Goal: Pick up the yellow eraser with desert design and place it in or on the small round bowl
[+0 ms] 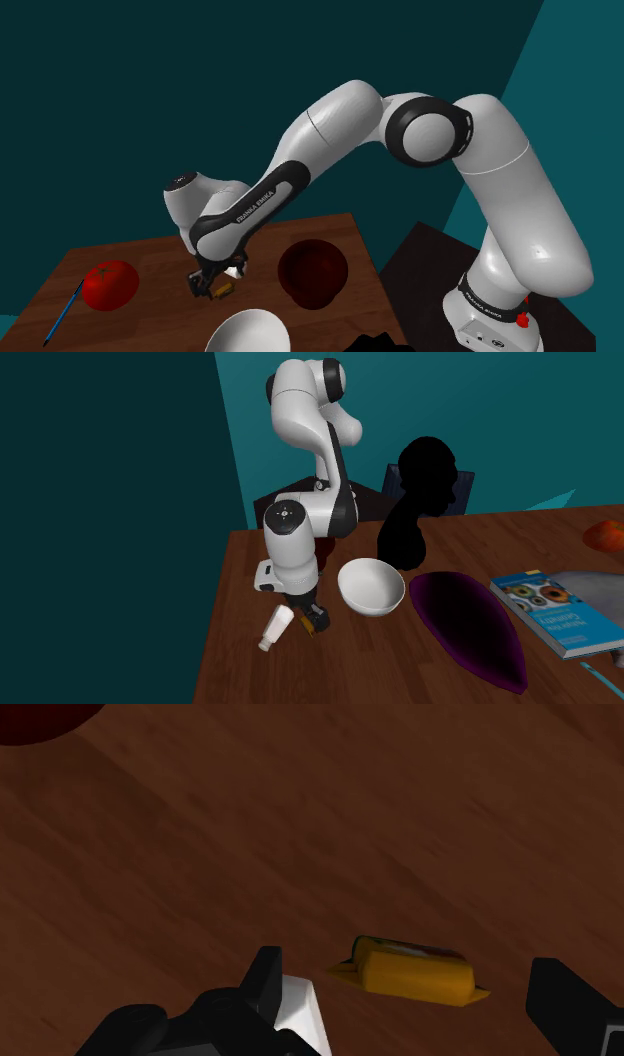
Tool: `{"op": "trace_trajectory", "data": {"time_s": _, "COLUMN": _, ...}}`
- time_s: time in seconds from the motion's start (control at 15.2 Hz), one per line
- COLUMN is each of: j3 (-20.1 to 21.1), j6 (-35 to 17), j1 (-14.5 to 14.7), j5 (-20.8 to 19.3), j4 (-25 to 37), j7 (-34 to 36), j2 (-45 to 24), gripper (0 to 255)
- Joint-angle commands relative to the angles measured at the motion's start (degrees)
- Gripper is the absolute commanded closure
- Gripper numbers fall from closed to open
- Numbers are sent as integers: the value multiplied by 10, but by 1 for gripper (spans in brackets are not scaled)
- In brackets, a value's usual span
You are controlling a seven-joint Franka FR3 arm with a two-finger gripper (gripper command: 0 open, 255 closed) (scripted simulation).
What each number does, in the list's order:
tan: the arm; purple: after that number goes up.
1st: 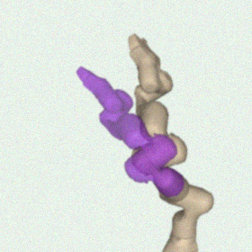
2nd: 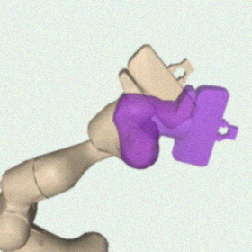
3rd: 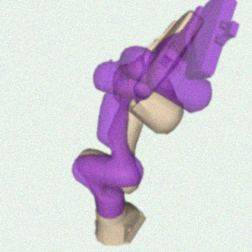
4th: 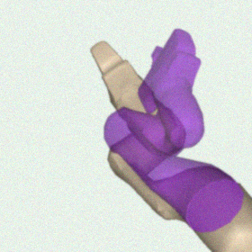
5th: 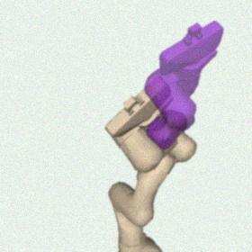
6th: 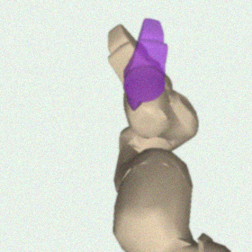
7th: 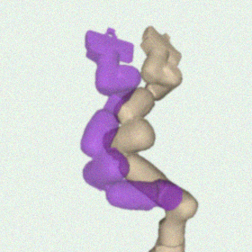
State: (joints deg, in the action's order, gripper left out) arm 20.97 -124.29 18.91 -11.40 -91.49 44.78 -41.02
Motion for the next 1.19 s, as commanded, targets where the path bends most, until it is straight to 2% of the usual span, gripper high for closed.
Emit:
{"op": "trace_trajectory", "data": {"time_s": 0.0, "j3": -2, "j6": -9, "j1": 2, "j5": -3, "j4": 0, "j7": 2, "j2": -10, "gripper": 0}}
{"op": "trace_trajectory", "data": {"time_s": 0.66, "j3": -5, "j6": -23, "j1": 5, "j5": -7, "j4": -3, "j7": 4, "j2": -20, "gripper": 0}}
{"op": "trace_trajectory", "data": {"time_s": 0.73, "j3": -5, "j6": -23, "j1": 5, "j5": -7, "j4": -3, "j7": 4, "j2": -20, "gripper": 255}}
{"op": "trace_trajectory", "data": {"time_s": 1.12, "j3": -5, "j6": -23, "j1": 5, "j5": -7, "j4": -3, "j7": 4, "j2": -20, "gripper": 255}}
